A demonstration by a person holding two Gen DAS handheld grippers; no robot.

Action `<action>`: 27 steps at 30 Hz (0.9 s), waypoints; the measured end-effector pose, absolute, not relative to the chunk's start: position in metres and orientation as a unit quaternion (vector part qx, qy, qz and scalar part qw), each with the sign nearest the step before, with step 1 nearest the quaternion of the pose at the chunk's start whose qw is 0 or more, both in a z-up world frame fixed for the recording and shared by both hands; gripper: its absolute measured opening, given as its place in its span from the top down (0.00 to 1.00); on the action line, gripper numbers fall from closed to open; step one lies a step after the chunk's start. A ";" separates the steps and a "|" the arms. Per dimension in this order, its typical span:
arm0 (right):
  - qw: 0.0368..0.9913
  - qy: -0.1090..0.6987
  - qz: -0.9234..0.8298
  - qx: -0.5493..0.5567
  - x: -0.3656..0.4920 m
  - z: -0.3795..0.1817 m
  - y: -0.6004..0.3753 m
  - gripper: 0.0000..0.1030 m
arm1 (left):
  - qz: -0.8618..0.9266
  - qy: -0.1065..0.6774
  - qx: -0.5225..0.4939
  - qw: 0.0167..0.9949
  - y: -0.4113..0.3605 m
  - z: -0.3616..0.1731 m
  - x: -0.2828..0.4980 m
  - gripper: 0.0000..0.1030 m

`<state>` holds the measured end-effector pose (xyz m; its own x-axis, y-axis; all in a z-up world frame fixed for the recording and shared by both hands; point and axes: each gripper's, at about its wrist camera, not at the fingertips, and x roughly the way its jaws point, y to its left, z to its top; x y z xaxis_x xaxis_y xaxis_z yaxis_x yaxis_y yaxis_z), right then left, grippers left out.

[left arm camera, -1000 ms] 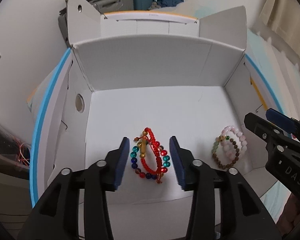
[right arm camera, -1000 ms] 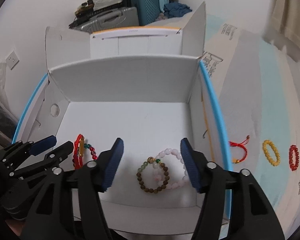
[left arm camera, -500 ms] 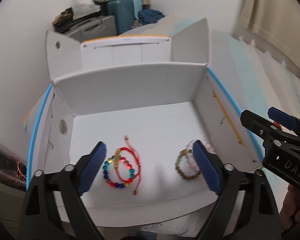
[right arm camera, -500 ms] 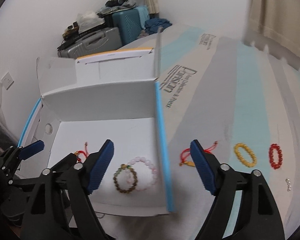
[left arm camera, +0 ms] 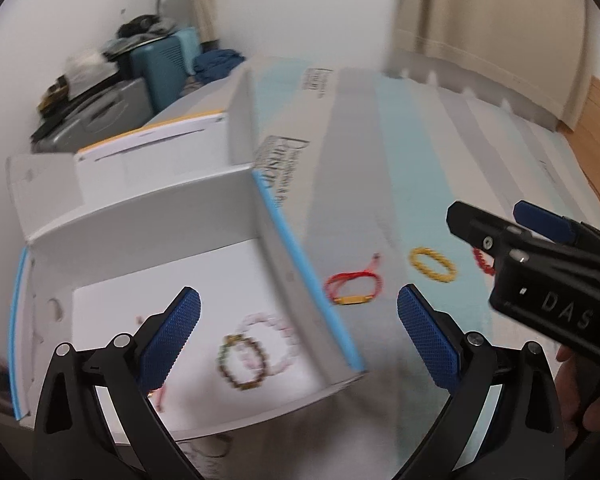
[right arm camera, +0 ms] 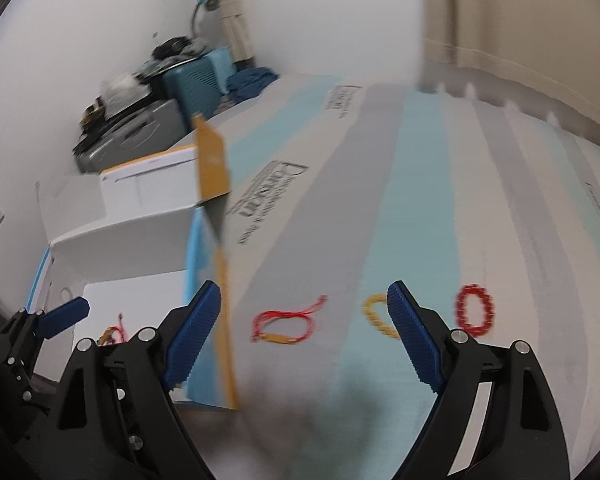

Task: Organize jewelry
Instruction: 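Move both tools back toward the yellow and red bracelets on the bed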

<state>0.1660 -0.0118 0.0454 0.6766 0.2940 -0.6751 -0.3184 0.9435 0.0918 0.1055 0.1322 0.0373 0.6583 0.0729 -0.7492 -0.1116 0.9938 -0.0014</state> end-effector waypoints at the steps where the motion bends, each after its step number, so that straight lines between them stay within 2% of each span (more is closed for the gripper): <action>1: 0.917 0.364 0.161 -0.013 0.168 0.047 -0.023 0.20 | 0.046 0.410 -0.021 0.911 0.124 0.037 0.109 0.06; 14: 0.925 0.374 0.069 0.015 0.186 0.037 -0.146 0.20 | -0.006 0.419 0.017 0.908 0.042 0.011 0.149 0.06; 27: 0.916 0.400 0.019 0.018 0.200 0.000 -0.212 0.20 | -0.038 0.433 0.024 0.900 0.007 -0.024 0.171 0.06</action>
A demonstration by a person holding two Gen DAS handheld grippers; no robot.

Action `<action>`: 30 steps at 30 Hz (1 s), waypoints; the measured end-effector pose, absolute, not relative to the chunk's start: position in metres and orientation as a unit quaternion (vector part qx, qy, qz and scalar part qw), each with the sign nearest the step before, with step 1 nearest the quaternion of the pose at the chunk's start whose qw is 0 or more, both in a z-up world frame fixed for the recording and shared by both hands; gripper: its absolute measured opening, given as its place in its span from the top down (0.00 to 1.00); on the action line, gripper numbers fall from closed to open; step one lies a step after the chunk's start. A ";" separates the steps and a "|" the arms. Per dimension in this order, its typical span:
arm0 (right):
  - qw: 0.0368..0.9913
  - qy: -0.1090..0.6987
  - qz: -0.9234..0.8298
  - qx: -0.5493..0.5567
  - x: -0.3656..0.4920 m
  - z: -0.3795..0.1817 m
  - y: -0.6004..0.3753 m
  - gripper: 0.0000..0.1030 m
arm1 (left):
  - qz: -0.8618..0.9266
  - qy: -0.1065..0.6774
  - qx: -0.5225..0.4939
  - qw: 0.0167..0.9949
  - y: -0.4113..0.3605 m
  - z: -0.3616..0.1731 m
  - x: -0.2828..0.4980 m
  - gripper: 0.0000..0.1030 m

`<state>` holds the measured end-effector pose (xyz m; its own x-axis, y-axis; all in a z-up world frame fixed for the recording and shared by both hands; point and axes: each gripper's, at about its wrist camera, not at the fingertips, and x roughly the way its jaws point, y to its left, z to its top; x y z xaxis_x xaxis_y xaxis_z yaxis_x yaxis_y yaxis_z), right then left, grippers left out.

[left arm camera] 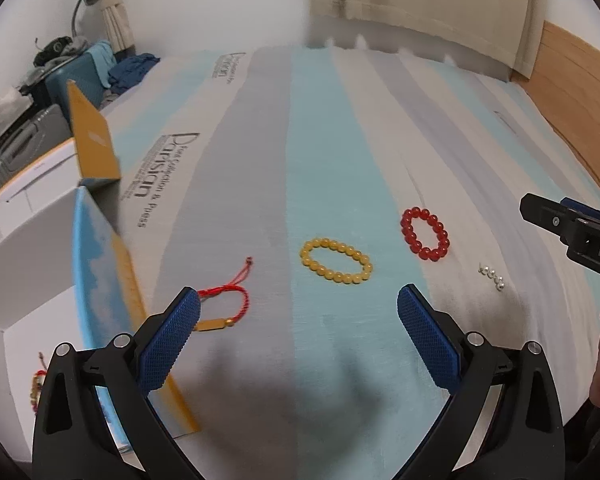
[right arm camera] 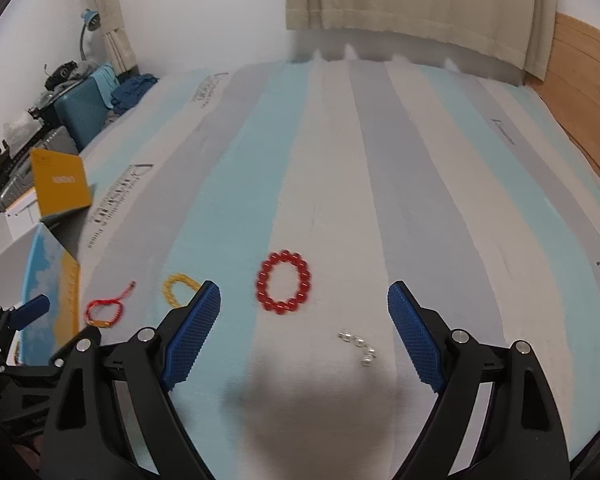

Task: Organize jewelry
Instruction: 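Move both tools back toward the yellow and red bracelets on the bed, then grasp the red cord bracelet with left tool while right tool grasps pearl earrings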

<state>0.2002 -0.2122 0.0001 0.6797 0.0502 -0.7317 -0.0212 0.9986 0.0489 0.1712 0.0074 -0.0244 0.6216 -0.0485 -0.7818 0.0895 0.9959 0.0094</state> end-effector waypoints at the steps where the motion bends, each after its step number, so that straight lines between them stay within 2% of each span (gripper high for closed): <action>1: 0.916 0.401 0.017 0.018 0.202 -0.003 -0.215 0.20 | -0.038 0.436 0.024 0.899 0.006 -0.028 0.173 0.06; 25: 0.888 0.459 -0.027 0.008 0.233 -0.089 -0.256 0.20 | -0.023 0.483 0.020 0.875 0.027 -0.101 0.211 0.06; 30: 0.880 0.474 -0.023 0.005 0.242 -0.103 -0.258 0.25 | -0.012 0.482 0.019 0.876 0.034 -0.113 0.215 0.06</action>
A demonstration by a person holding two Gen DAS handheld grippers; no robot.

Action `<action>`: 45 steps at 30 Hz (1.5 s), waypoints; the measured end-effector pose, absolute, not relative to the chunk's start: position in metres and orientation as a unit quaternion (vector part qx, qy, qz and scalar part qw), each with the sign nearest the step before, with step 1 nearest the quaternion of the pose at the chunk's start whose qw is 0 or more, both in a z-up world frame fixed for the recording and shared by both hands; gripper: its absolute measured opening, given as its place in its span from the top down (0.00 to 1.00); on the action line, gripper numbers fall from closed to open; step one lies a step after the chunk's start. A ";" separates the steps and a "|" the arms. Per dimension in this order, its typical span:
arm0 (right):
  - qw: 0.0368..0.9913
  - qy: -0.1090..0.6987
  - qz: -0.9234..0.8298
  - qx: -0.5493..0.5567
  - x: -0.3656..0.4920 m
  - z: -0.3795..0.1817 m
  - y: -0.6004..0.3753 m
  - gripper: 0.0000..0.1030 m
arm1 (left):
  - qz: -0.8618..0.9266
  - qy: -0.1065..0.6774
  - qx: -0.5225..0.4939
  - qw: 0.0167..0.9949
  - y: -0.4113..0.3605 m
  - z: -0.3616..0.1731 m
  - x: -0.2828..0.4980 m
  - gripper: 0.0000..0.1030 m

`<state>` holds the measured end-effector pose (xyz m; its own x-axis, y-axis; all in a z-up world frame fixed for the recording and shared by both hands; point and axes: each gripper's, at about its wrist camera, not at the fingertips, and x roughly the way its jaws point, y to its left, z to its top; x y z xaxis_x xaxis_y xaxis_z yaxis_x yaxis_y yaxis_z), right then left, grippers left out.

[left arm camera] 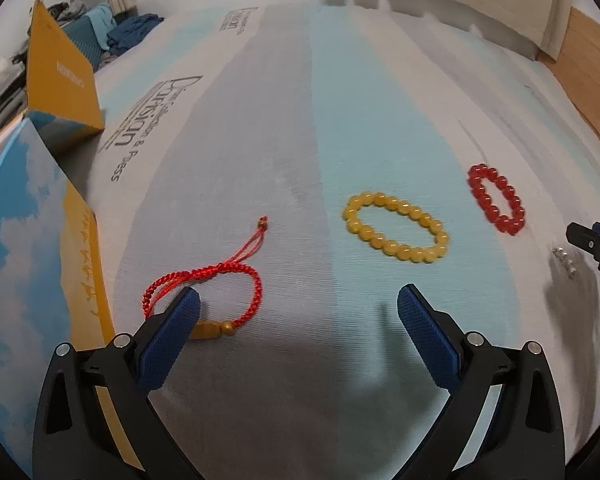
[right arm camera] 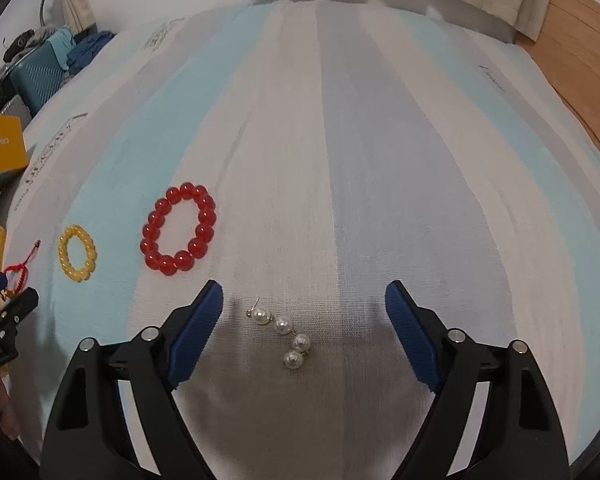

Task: Organize jewelry
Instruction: 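Grasp the red cord bracelet with left tool while right tool grasps pearl earrings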

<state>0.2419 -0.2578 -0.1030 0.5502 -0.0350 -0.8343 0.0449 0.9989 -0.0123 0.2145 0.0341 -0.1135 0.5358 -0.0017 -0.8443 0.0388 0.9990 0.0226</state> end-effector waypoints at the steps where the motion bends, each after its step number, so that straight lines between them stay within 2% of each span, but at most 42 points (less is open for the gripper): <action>1: 0.879 0.476 -0.022 0.008 0.243 -0.105 -0.258 0.25 | -0.009 0.484 0.020 0.875 0.036 -0.117 0.216 0.06; 15: 0.858 0.513 -0.016 0.013 0.254 -0.133 -0.260 0.34 | 0.000 0.492 0.026 0.870 0.046 -0.133 0.230 0.08; 18: 0.855 0.517 -0.018 0.021 0.255 -0.135 -0.264 0.41 | -0.003 0.496 0.019 0.868 0.049 -0.134 0.229 0.15; 22: 0.853 0.521 -0.020 0.024 0.255 -0.133 -0.266 0.55 | -0.005 0.502 0.013 0.865 0.052 -0.132 0.226 0.32; 24: 0.852 0.523 -0.024 0.024 0.254 -0.132 -0.268 0.67 | -0.007 0.503 0.016 0.864 0.051 -0.131 0.224 0.38; 29: 0.848 0.528 -0.030 0.033 0.258 -0.131 -0.269 0.84 | -0.011 0.506 0.017 0.862 0.049 -0.128 0.219 0.61; 30: 0.848 0.528 -0.031 0.035 0.258 -0.131 -0.270 0.87 | -0.012 0.507 0.018 0.862 0.048 -0.127 0.218 0.63; 32: 0.848 0.528 -0.031 0.037 0.258 -0.130 -0.270 0.88 | -0.018 0.508 0.016 0.861 0.047 -0.126 0.217 0.79; 34: 0.849 0.527 -0.032 0.040 0.256 -0.129 -0.270 0.88 | -0.027 0.510 0.011 0.860 0.046 -0.124 0.216 0.90; 37: 0.851 0.521 -0.029 0.050 0.257 -0.125 -0.270 0.88 | -0.029 0.510 0.016 0.859 0.043 -0.123 0.213 0.94; 45: 0.866 0.497 -0.020 0.058 0.253 -0.110 -0.264 0.88 | -0.036 0.507 0.015 0.861 0.040 -0.115 0.212 0.96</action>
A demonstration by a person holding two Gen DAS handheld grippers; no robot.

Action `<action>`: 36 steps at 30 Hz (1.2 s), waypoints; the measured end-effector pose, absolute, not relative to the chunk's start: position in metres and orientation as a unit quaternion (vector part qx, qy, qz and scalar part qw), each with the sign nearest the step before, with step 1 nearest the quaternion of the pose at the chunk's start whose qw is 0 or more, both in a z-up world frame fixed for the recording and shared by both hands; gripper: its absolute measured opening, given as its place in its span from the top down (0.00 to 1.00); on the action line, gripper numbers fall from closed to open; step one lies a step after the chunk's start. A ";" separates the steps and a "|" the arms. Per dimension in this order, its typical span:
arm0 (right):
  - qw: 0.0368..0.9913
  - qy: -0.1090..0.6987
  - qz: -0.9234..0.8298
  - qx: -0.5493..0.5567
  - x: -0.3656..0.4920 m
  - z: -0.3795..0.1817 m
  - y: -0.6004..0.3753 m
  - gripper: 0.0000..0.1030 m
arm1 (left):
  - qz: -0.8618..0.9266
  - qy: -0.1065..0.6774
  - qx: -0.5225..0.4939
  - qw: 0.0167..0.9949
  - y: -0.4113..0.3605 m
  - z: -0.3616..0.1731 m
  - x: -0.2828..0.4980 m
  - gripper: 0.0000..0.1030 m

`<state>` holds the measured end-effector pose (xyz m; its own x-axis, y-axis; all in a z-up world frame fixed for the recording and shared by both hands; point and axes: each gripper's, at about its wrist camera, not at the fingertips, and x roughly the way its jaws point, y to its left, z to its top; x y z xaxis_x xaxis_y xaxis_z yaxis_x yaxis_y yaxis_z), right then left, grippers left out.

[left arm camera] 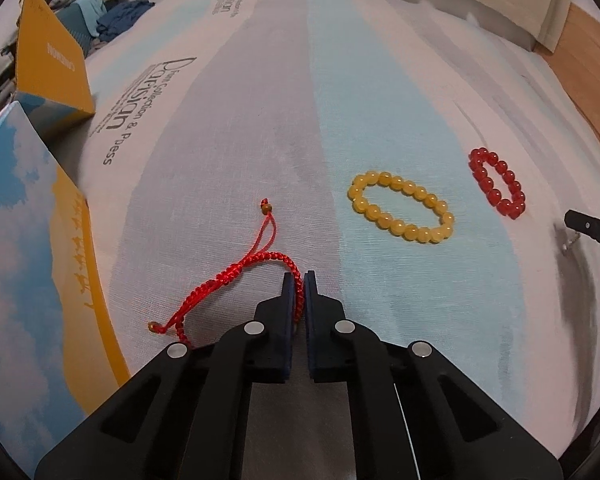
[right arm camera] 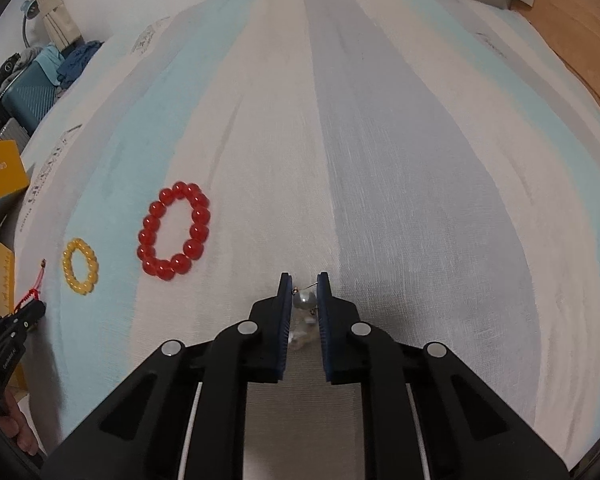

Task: Organize jewelry
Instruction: 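Grasp the red cord bracelet with left tool while right tool grasps pearl earrings, then carry the red cord bracelet and pearl earrings over the white box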

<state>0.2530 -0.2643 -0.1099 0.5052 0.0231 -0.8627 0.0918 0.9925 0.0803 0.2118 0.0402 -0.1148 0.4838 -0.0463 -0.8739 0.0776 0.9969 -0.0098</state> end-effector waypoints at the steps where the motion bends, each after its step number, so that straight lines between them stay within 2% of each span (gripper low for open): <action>1: 0.866 0.496 -0.019 0.059 0.253 -0.109 -0.264 0.88 | -0.037 0.505 0.016 0.862 0.039 -0.113 0.211 0.96; 36: 0.903 0.426 0.013 0.048 0.227 -0.041 -0.227 0.88 | -0.059 0.460 0.004 0.886 0.034 -0.045 0.185 0.97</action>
